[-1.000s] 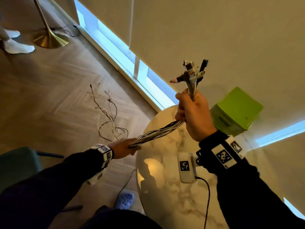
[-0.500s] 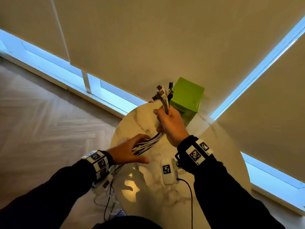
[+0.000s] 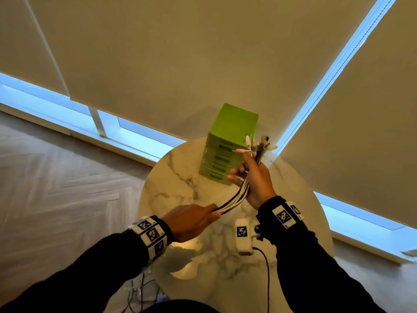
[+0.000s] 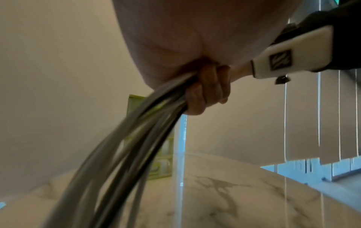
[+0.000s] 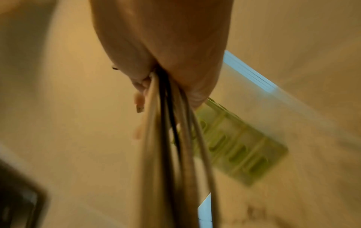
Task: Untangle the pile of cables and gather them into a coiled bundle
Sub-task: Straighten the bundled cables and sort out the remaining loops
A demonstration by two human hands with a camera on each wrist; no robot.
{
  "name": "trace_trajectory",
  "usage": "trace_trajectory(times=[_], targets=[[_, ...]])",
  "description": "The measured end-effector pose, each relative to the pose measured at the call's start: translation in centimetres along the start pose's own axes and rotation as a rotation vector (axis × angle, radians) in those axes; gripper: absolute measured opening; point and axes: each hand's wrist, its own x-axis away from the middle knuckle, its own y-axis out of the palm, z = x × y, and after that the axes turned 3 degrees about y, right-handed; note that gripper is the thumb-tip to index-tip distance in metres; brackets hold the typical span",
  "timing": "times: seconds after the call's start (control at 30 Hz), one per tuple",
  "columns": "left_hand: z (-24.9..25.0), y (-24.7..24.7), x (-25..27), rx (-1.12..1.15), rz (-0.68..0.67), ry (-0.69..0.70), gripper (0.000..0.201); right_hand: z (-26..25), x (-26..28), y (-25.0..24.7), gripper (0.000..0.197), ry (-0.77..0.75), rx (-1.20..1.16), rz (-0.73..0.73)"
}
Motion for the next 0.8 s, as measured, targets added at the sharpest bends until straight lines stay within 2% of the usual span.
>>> trace_trajectory(times=[0.07, 0.17, 0.27, 0.37, 0.43, 0.53, 0.57, 0.67, 0.73, 0.8], targets=[[-0.9, -1.0, -0.2, -0.203, -0.034, 0.059, 0.062, 0.1, 0.5, -0.8, 0.015, 0.173, -0.192, -0.099], [-1.5, -2.0, -0.8, -0.461, -0.075, 0.188, 0.072, 0.5, 0.5, -1.6, 0.034, 0.414, -0.251, -0.271], [-1.8, -3.0, -1.5, -0.573, -0.072, 0.292, 0.068, 0.8, 1.0, -1.7, 0.037, 0.464, -0.084, -0.312], [-1.5, -3.5, -2.3, -0.621, -0.077, 0.332, 0.059, 1.3, 1.6, -1.7, 0.021, 0.448, 0.077, -0.318], [-1.1, -3.3, -2.8, -0.629, -0.083, 0.352, 0.059, 1.7, 2.1, -1.9, 0.018, 0.504, 0.174, -0.384], [-1.3, -2.5, -3.4, -0.592, -0.063, 0.345, 0.078, 2.9, 2.8, -2.3, 0.037, 0.575, 0.338, -0.483], [-1.2, -2.4, -3.5, -0.575, -0.060, 0.327, 0.077, 3.3, 3.0, -2.4, 0.043, 0.595, 0.351, -0.513], [-1.0, -2.0, -3.8, -0.427, -0.012, 0.254, 0.062, 4.2, 3.7, -2.9, 0.047, 0.624, 0.357, -0.572], [-1.0, -1.5, -3.9, -0.335, 0.049, 0.207, 0.067, 4.2, 3.8, -3.1, 0.048, 0.596, 0.388, -0.595], [-1.2, -0.9, -4.0, -0.161, 0.139, 0.073, 0.068, 3.8, 3.6, -3.1, 0.042, 0.557, 0.452, -0.610]])
